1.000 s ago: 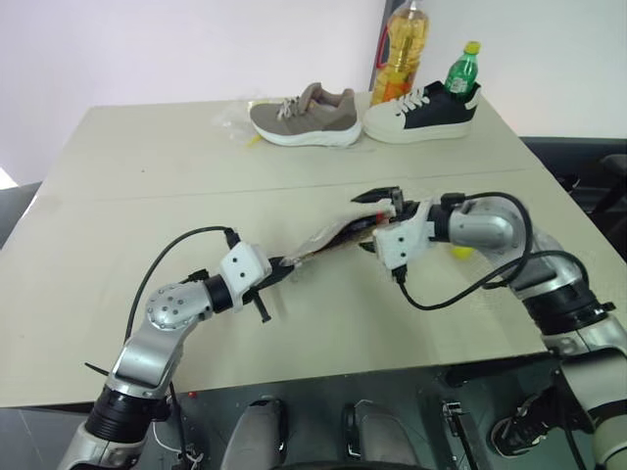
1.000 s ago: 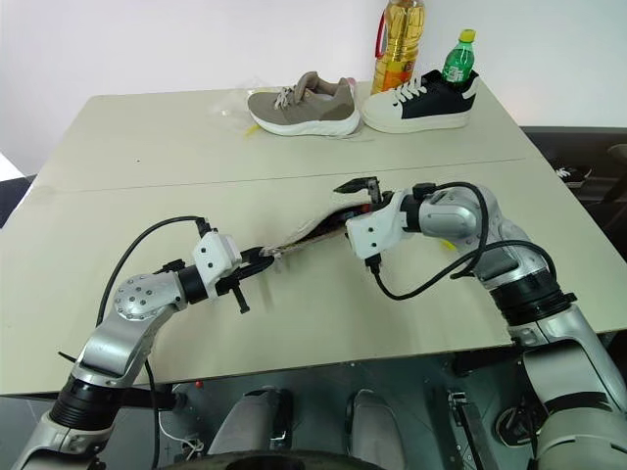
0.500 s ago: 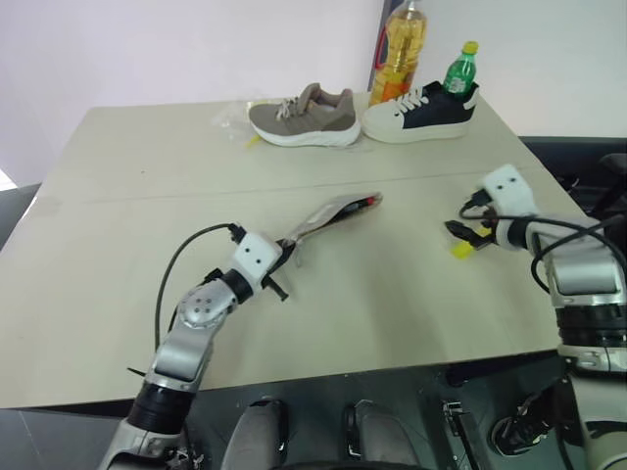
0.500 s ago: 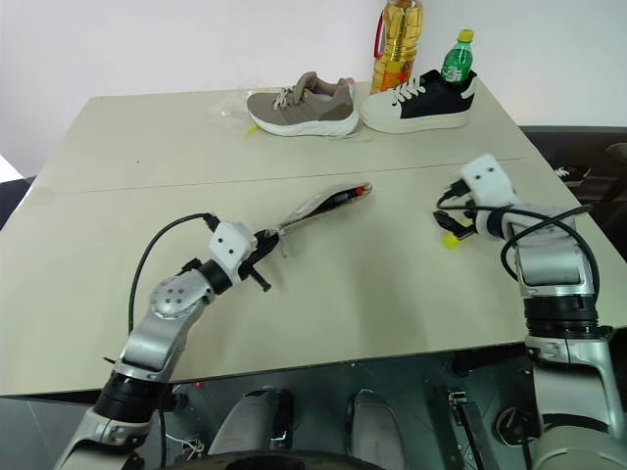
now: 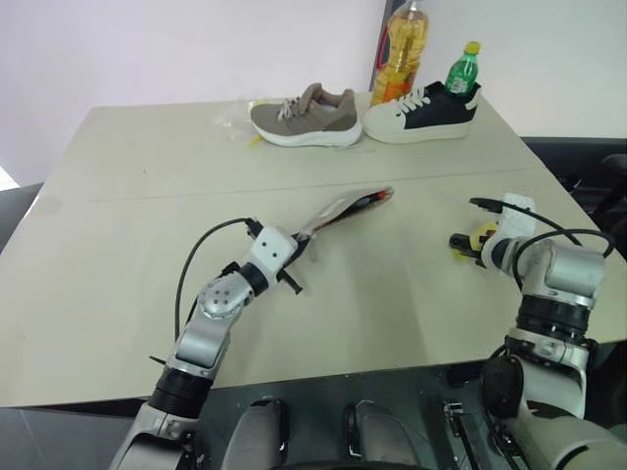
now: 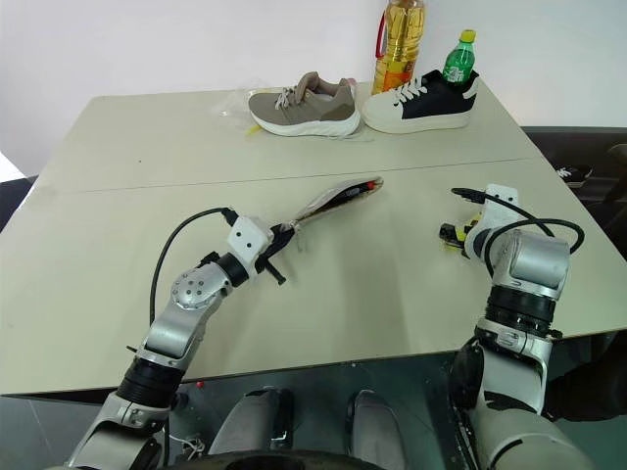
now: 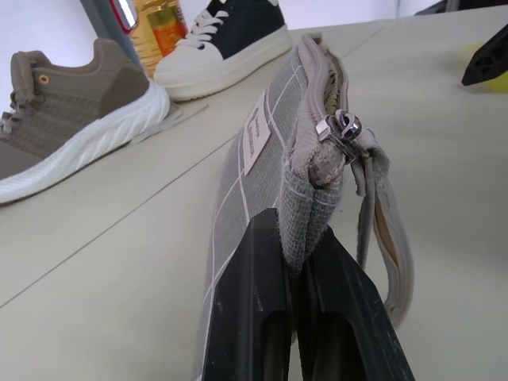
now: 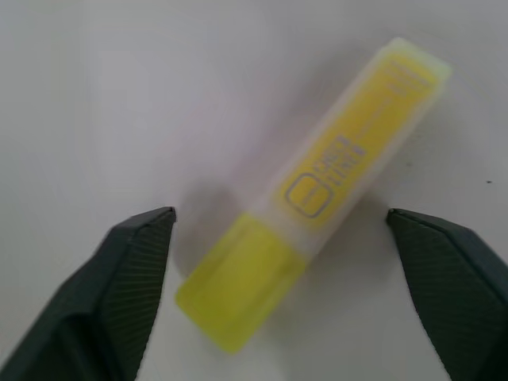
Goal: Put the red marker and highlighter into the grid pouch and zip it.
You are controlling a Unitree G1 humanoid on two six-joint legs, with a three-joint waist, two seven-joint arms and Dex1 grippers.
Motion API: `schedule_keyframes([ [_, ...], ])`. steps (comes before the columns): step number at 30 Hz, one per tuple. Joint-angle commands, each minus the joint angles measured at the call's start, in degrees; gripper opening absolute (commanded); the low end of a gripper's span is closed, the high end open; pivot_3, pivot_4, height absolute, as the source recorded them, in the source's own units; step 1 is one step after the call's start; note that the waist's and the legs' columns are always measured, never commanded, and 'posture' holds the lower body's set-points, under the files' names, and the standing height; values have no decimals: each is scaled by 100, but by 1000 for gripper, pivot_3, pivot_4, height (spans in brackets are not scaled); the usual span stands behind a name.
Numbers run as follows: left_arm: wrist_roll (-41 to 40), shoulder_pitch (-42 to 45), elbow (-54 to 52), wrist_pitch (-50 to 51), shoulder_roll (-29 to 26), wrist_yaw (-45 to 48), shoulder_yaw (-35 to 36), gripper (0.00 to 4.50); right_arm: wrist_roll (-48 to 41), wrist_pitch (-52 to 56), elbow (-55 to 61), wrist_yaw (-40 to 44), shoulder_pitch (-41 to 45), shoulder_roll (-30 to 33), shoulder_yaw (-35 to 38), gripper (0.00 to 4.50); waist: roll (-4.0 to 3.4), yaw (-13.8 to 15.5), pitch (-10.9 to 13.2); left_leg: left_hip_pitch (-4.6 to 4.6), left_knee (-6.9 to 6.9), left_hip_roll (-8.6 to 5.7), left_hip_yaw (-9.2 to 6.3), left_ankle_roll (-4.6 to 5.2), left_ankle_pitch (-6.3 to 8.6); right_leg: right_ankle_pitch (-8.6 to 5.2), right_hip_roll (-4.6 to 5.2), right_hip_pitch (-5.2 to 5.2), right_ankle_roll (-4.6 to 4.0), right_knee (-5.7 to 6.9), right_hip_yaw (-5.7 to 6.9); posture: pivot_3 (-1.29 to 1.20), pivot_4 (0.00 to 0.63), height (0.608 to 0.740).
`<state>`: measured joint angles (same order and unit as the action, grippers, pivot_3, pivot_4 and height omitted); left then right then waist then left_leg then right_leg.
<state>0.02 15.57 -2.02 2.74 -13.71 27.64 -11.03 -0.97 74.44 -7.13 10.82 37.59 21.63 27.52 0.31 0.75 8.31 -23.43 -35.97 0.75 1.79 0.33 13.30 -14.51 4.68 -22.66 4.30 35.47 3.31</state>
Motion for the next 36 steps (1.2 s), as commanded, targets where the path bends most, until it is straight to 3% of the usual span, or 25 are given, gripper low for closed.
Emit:
schedule_keyframes([
  [1,-35,3,-194,-152,13,19,-7,0,-100,-54,2,-151,45,31,-25,2585,0,-3,0,0,0,0,0,0,0,0,-1,0,0,0,0,0,150,731],
  [4,-37,-45,-247,-130,18,-7,19,0,-125,-108,-11,-245,74,75,-92,1068,0,1,0,0,-1,0,0,1,0,0,-2,1,1,0,0,0,150,731],
  [5,-31,-61,-258,-128,10,-13,26,0,-151,-154,-5,-194,84,145,-193,836,0,-1,0,0,-1,0,0,1,0,0,-2,2,1,0,0,0,150,731],
  [7,-44,-88,-288,-128,-12,-17,61,0,-183,-440,107,92,37,405,-633,839,-1,-5,1,0,-1,0,1,1,0,0,-3,1,1,0,-1,0,150,731],
  [10,-162,-101,-374,-88,-69,24,189,0,-12,-1692,555,1053,-244,1212,-1912,839,-5,-8,3,0,1,-1,1,2,1,-1,-6,-2,3,-1,-1,0,150,731],
  [12,-297,-76,-433,-30,-138,86,312,0,358,-3346,986,1886,-454,1987,-2817,839,-6,-15,4,-1,2,-1,2,7,4,-3,-9,-5,7,-1,-1,0,150,731],
  [14,-417,-58,-482,4,-221,172,391,0,478,-4713,1270,2561,-590,2504,-3245,839,-5,-43,5,0,2,-1,1,13,7,-6,-15,-6,12,-1,-2,0,150,731],
  [18,-501,-65,-540,22,-331,314,425,0,525,-5958,1463,3283,-782,2923,-3566,839,7,-37,8,8,1,9,-2,15,9,-11,-28,2,20,-2,-2,0,150,731],
  [25,-541,-108,-645,53,-358,345,381,0,722,-6380,1346,3489,-734,2863,-3726,839,9,17,10,3,-13,5,-1,14,9,-12,-13,8,14,-9,-3,0,150,731],
  [33,-438,-133,-780,46,-490,588,175,0,1510,-7348,1114,3674,-507,3050,-4074,839,8,3,10,4,-9,7,0,14,9,-16,-4,7,2,-13,-4,0,150,731],
  [36,-357,-137,-827,-5,-748,945,-38,0,2037,-8255,1066,3841,-259,3316,-4345,839,6,5,10,4,-9,6,2,14,9,-19,-6,5,-2,-13,-4,0,150,731],
])
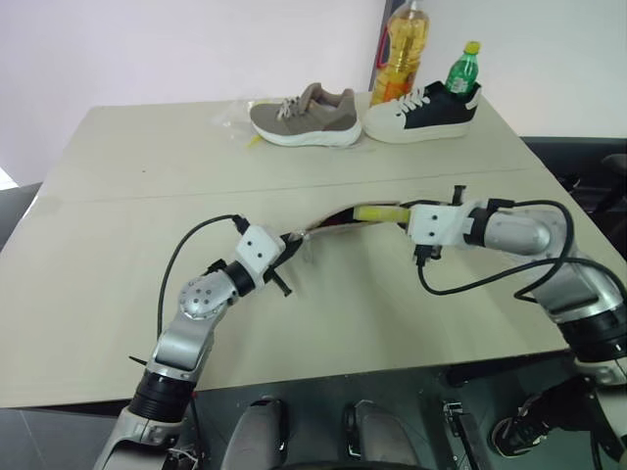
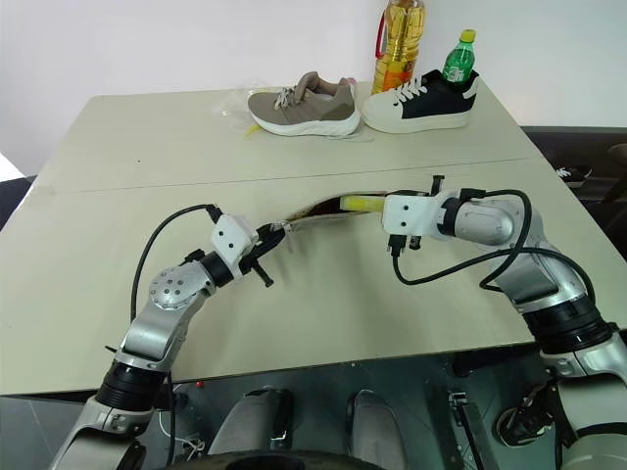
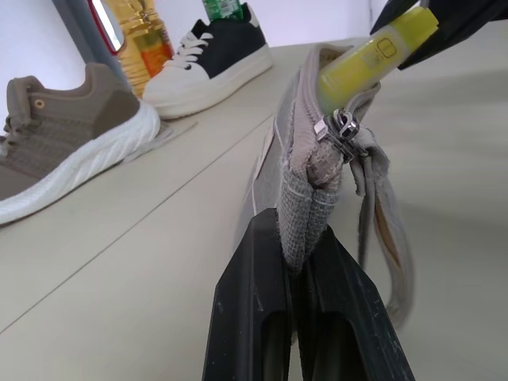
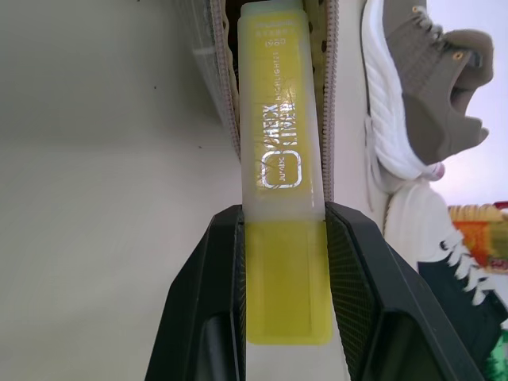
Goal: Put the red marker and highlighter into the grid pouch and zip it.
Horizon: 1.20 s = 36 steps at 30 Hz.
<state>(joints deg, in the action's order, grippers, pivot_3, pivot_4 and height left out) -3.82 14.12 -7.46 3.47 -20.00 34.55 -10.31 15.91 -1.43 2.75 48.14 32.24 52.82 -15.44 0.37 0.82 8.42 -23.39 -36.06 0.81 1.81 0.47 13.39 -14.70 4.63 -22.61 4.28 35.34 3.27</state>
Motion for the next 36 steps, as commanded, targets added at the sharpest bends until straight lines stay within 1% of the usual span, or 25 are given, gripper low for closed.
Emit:
schedule_keyframes([
  [1,-12,19,-304,-56,-158,317,-135,0,401,-852,80,148,346,212,-90,839,-1,-5,0,0,0,0,0,0,0,-3,-1,0,-5,0,0,0,150,731],
  [4,-144,84,-390,33,-214,538,-211,0,350,-1168,283,366,500,37,-236,839,0,-9,0,0,2,1,2,0,0,-3,-1,-2,-6,0,0,0,150,731],
  [7,-156,122,-405,88,-200,597,-236,0,411,-1356,253,445,577,-116,-294,839,0,-9,0,1,1,4,1,0,0,-1,-1,-1,-2,2,0,0,150,731],
  [14,-168,13,-564,215,-184,610,-219,0,423,-1622,71,577,607,-168,-232,839,0,-3,0,1,-4,-1,3,0,0,-1,2,4,-2,0,0,0,150,731],
  [17,-182,-12,-583,257,-153,577,-191,0,320,-1576,52,665,574,-207,-210,839,0,-5,0,2,-3,0,2,0,0,-1,4,4,-3,1,-1,0,150,731],
  [18,-186,-17,-586,267,-145,570,-182,0,301,-1549,51,691,564,-215,-199,1946,0,-6,0,2,-3,0,2,0,0,-1,4,4,-3,1,-1,0,150,731],
  [19,-184,-19,-587,276,-141,562,-175,0,290,-1544,55,697,559,-215,-183,2330,0,-6,0,2,-3,0,2,0,0,-1,5,4,-2,1,-1,0,150,731],
  [20,-181,-21,-588,283,-137,550,-165,0,266,-1532,60,687,553,-223,-149,2861,0,-4,0,2,-3,0,2,0,0,0,5,4,-2,1,-1,0,150,731],
  [21,-254,-22,-570,377,-73,466,-78,0,92,-1361,81,660,593,-271,9,3338,0,-2,0,2,-4,0,2,0,0,0,5,4,-2,1,-1,0,150,731],
  [24,-574,29,-449,729,257,67,292,0,-630,-591,172,691,727,-459,515,3338,1,-1,1,2,-5,0,2,0,0,3,9,5,2,1,-1,0,150,731],
  [27,-833,119,-336,969,606,-205,505,0,-1634,908,416,754,819,-816,1073,3338,1,1,0,3,-7,1,-1,0,0,10,12,8,11,3,-1,0,150,731],
  [30,-1128,303,-234,1180,1001,-461,662,0,-2521,2477,516,560,883,-1163,1643,3338,2,12,0,3,-7,2,-5,0,0,11,16,11,13,6,2,0,150,731],
  [32,-1330,480,-69,1390,1309,-705,793,0,-3079,3459,592,493,745,-1341,1903,3338,2,20,-1,2,-8,2,-7,0,0,12,19,14,10,5,4,0,150,731],
  [33,-1391,575,32,1464,1467,-833,831,0,-3331,3916,671,499,588,-1393,1963,3338,3,28,-1,2,-8,0,-7,0,0,13,25,13,8,5,5,0,150,731],
  [36,-1441,726,188,1576,1737,-1009,849,0,-3425,4196,957,417,167,-1441,1773,3338,4,29,-2,2,-6,-4,-7,0,0,13,33,16,8,1,9,0,150,731],
])
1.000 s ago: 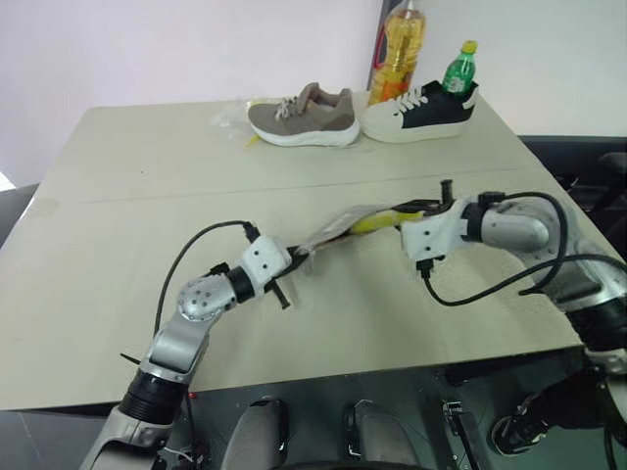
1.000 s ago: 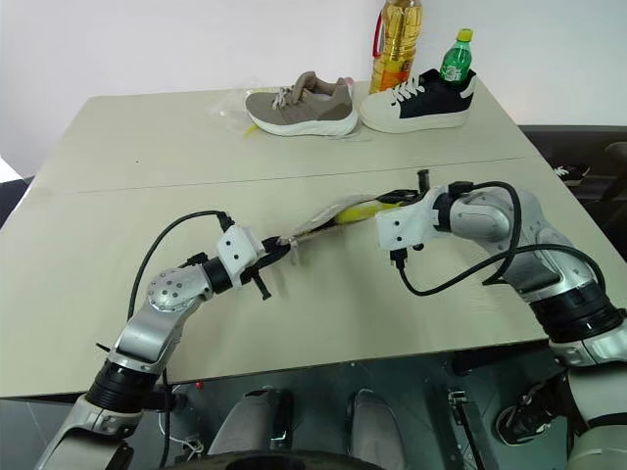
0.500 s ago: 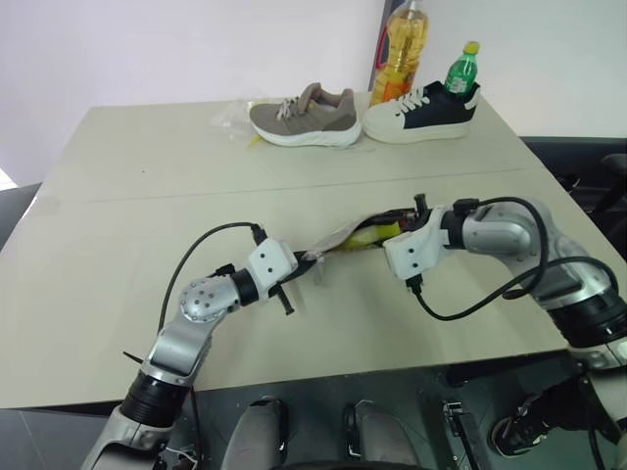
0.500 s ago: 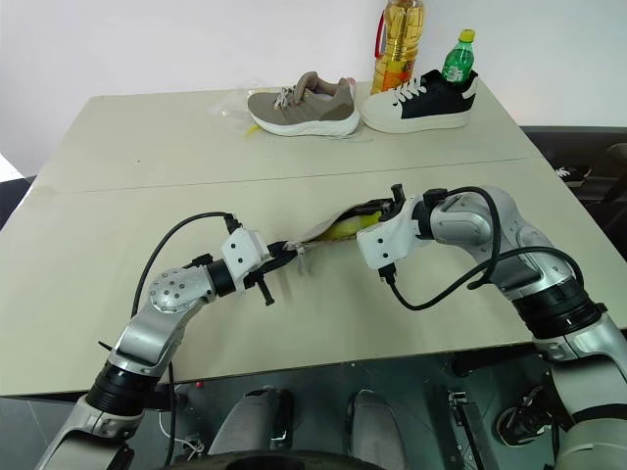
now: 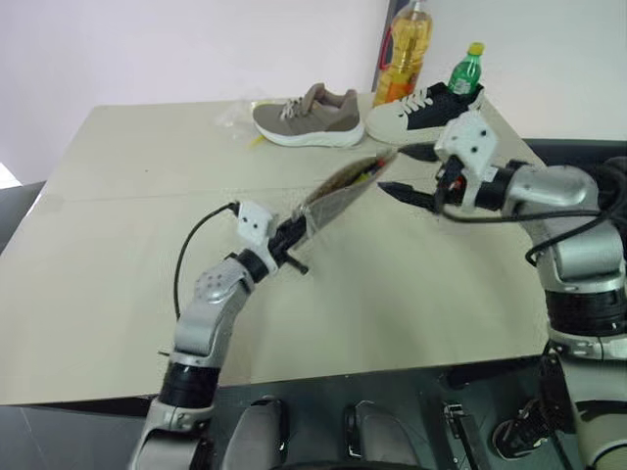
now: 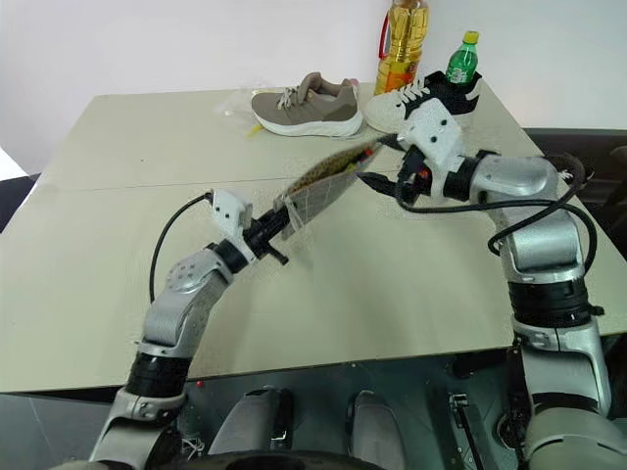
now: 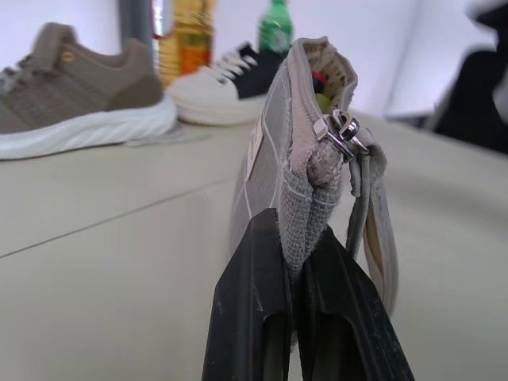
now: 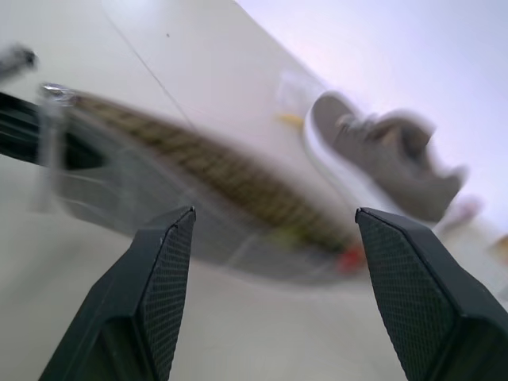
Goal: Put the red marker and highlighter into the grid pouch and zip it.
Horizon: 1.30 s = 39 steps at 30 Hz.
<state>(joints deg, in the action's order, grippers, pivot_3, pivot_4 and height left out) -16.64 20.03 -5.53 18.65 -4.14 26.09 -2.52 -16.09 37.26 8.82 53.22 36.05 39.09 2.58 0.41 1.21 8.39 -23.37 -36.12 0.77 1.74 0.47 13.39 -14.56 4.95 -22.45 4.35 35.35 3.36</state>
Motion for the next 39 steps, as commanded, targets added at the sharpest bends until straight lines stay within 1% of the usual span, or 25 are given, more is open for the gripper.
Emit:
schedule_keyframes([
  [1,-227,190,40,110,276,-226,74,0,-318,497,430,-289,-321,-294,-76,3338,0,-30,0,-1,2,-1,2,0,0,0,0,-2,0,0,-1,0,150,731],
  [3,-263,259,94,157,437,-272,8,0,-505,805,586,-643,-471,-742,-155,3338,0,-67,0,-1,4,-1,2,1,0,1,-4,-7,2,1,-1,0,150,731],
  [5,-228,273,118,177,484,-271,-47,0,-613,1003,685,-889,-491,-1069,-192,3338,-1,-60,1,-1,3,4,3,1,0,2,-16,-13,4,12,-4,0,150,731],
  [12,-299,201,4,294,509,-249,-120,0,-691,1163,809,-1255,-465,-1506,-561,3338,0,-39,0,-2,-1,4,-1,1,0,1,-37,-13,2,19,-3,0,150,731],
  [15,-302,161,-65,333,500,-257,-139,0,-785,1266,770,-1348,-422,-1640,-573,2567,0,-40,0,-2,0,2,-1,1,0,1,-36,-13,3,18,-3,0,150,731],
  [16,-309,154,-76,340,488,-257,-136,0,-801,1282,761,-1367,-411,-1651,-582,2115,0,-43,0,-2,0,2,-1,1,0,1,-36,-13,3,18,-3,0,150,731],
  [19,-303,71,-143,351,444,-254,-164,0,-851,1308,733,-1429,-385,-1717,-604,521,0,-47,0,-2,0,3,-1,1,0,1,-37,-13,3,18,-3,0,150,731],
  [20,-302,47,-159,352,434,-255,-178,0,-865,1315,730,-1447,-380,-1733,-613,78,0,-48,0,-1,0,3,-1,1,0,1,-37,-14,3,18,-3,0,150,731],
  [24,-289,26,-181,358,403,-255,-188,0,-833,1284,698,-1507,-350,-1727,-664,30,0,-43,0,-2,2,3,-1,1,0,1,-37,-14,2,18,-3,0,150,731],
  [27,-202,39,-192,308,281,-218,-199,0,-646,1063,556,-1556,-277,-1558,-606,30,0,-45,0,-2,0,3,-1,1,0,1,-37,-14,2,17,-3,0,150,731],
  [30,40,-85,-285,116,-206,47,-290,0,-184,585,-187,-1830,108,-1109,-263,30,0,-47,1,-2,1,2,-1,1,0,0,-39,-16,2,18,-2,0,150,731],
  [34,97,-341,-467,5,-818,369,-230,0,451,-129,-1384,-2234,542,-483,-81,30,0,-46,0,-2,5,1,2,1,0,-1,-39,-18,0,15,-2,0,150,731],
  [37,59,-549,-623,-33,-1193,540,-146,0,719,-514,-2166,-2465,801,-226,33,30,0,-52,0,-2,11,2,3,1,0,-10,-37,-18,-16,10,-6,0,150,731],
  [39,21,-658,-713,-42,-1358,600,-83,0,820,-674,-2474,-2476,892,-131,40,30,-1,-76,1,-1,12,5,6,1,0,-9,-37,-20,-15,10,-8,0,150,731],
])
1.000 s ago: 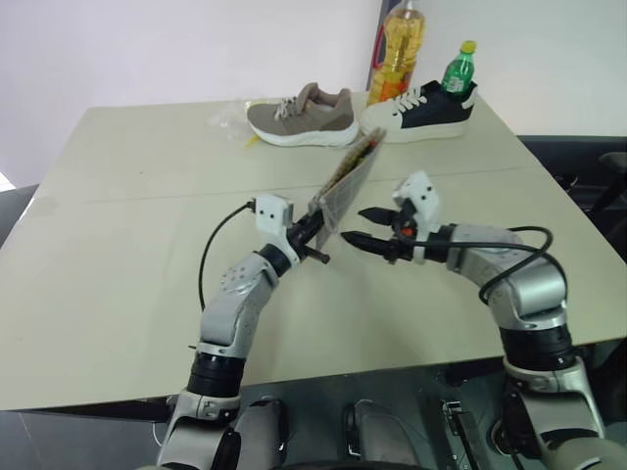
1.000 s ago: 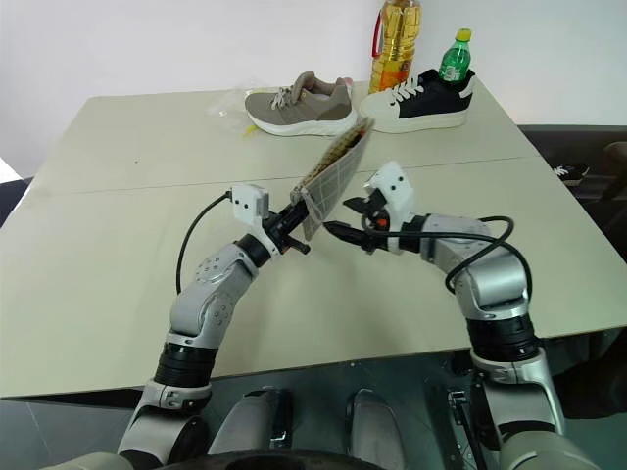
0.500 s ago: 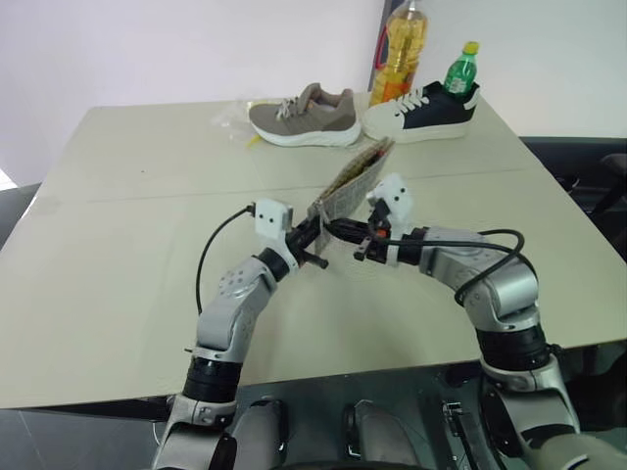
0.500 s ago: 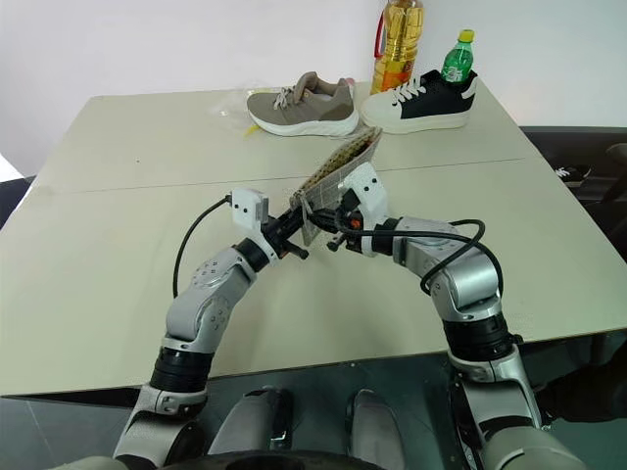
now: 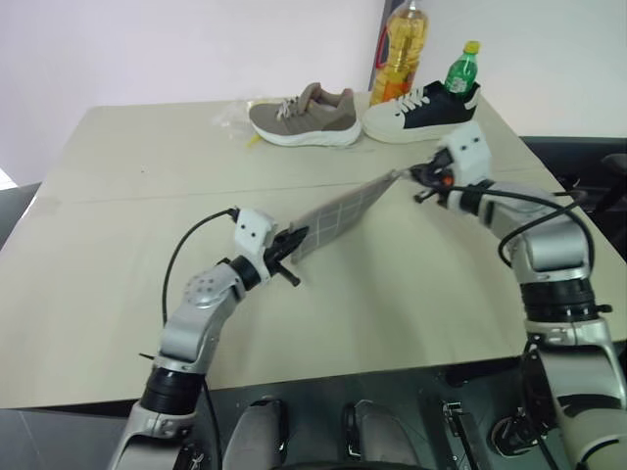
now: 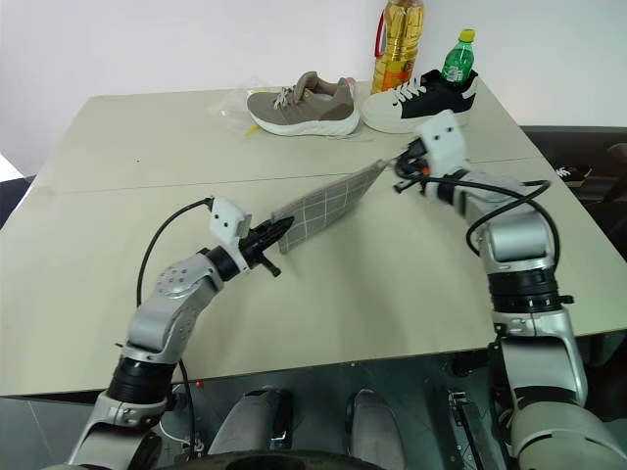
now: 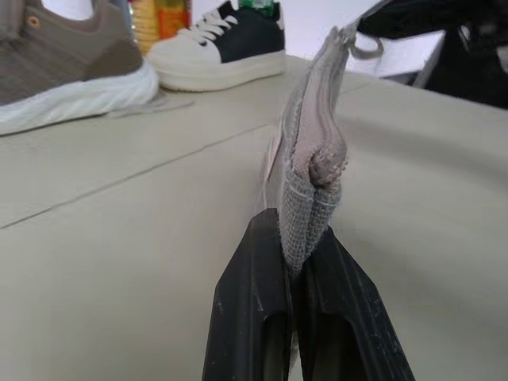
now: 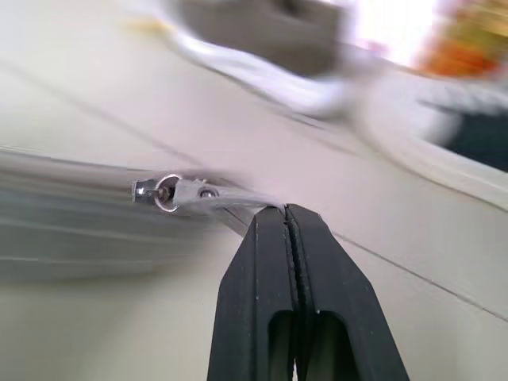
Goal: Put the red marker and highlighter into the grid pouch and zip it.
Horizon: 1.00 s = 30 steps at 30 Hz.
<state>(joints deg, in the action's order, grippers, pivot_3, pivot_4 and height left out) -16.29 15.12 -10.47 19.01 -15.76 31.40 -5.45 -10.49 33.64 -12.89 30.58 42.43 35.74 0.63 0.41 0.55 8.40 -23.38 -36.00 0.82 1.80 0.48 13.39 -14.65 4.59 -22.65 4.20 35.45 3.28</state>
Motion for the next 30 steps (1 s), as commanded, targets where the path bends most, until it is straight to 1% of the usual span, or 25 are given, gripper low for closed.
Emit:
schedule_keyframes([
  [1,-40,-207,-262,-74,-240,95,236,0,288,-380,-352,-166,263,231,202,30,-1,-15,1,0,0,2,1,0,0,2,0,-1,4,1,-1,0,150,731],
  [6,-84,-355,-443,-49,-400,135,247,0,216,-538,40,499,-61,342,-88,30,-2,6,1,0,4,6,0,0,0,8,2,-4,14,2,-1,0,150,731],
  [8,-172,-408,-545,102,-447,162,212,0,-4,-407,303,948,-358,437,-108,549,-2,16,1,0,3,6,0,0,0,8,3,-1,14,0,-1,0,150,731],
  [9,-250,-434,-616,216,-461,165,218,332,-83,-385,451,1165,-516,503,-123,869,-2,25,1,0,2,6,-1,0,0,7,4,0,13,0,0,0,150,731],
  [10,-309,-451,-666,297,-471,162,224,701,-124,-376,553,1307,-618,547,-129,1435,-2,23,1,0,1,6,-2,0,0,6,6,2,11,-1,0,0,150,731],
  [11,-410,-476,-767,391,-479,173,245,976,-153,-442,620,1465,-718,601,-127,1833,-2,20,1,1,0,6,-2,0,0,5,7,4,9,-2,0,0,150,731],
  [14,-537,-629,-1158,656,-529,70,335,2626,-160,-646,648,1858,-938,808,-103,3502,-3,21,2,-1,-3,6,-1,0,0,4,9,2,7,-2,0,0,150,731],
  [15,-564,-731,-1307,747,-543,-15,397,3054,-168,-671,609,1957,-989,881,-71,3897,-3,20,3,-2,-3,6,-2,0,0,2,9,1,3,-3,0,0,150,731],
  [17,-657,-909,-1531,897,-551,-136,524,4086,-165,-748,504,2090,-1050,985,-29,3964,-3,19,2,-1,-3,6,-2,0,0,-2,10,1,-3,-3,-1,0,150,731],
  [18,-702,-1030,-1657,948,-548,-196,591,4455,-155,-818,460,2135,-1093,1036,3,3964,-3,17,2,-1,-2,6,-2,0,0,-2,10,1,-4,-4,-1,0,150,731],
  [20,-703,-1412,-1872,1057,-515,-482,883,4455,-184,-1013,168,2176,-1136,1099,165,3964,-2,9,2,1,0,8,-2,0,0,-3,10,1,-5,-5,-1,0,150,731],
  [23,-500,-1854,-2014,1039,-539,-866,1239,4455,-157,-1327,-432,2080,-1022,1083,360,3964,-2,18,2,1,0,9,-2,-1,1,-4,11,2,-8,-8,-3,0,150,731],
  [26,-276,-2031,-1942,958,-579,-1177,1499,4455,-193,-1512,-944,1969,-783,931,487,3964,-2,25,3,1,-2,8,-1,-1,1,-11,12,3,-20,-10,-2,0,150,731],
  [30,-230,-2102,-1811,988,-565,-1367,1754,4455,-225,-1611,-1149,1967,-713,711,507,3964,-2,28,2,0,-3,8,-1,-2,1,-11,14,5,-22,-17,-3,0,150,731],
])
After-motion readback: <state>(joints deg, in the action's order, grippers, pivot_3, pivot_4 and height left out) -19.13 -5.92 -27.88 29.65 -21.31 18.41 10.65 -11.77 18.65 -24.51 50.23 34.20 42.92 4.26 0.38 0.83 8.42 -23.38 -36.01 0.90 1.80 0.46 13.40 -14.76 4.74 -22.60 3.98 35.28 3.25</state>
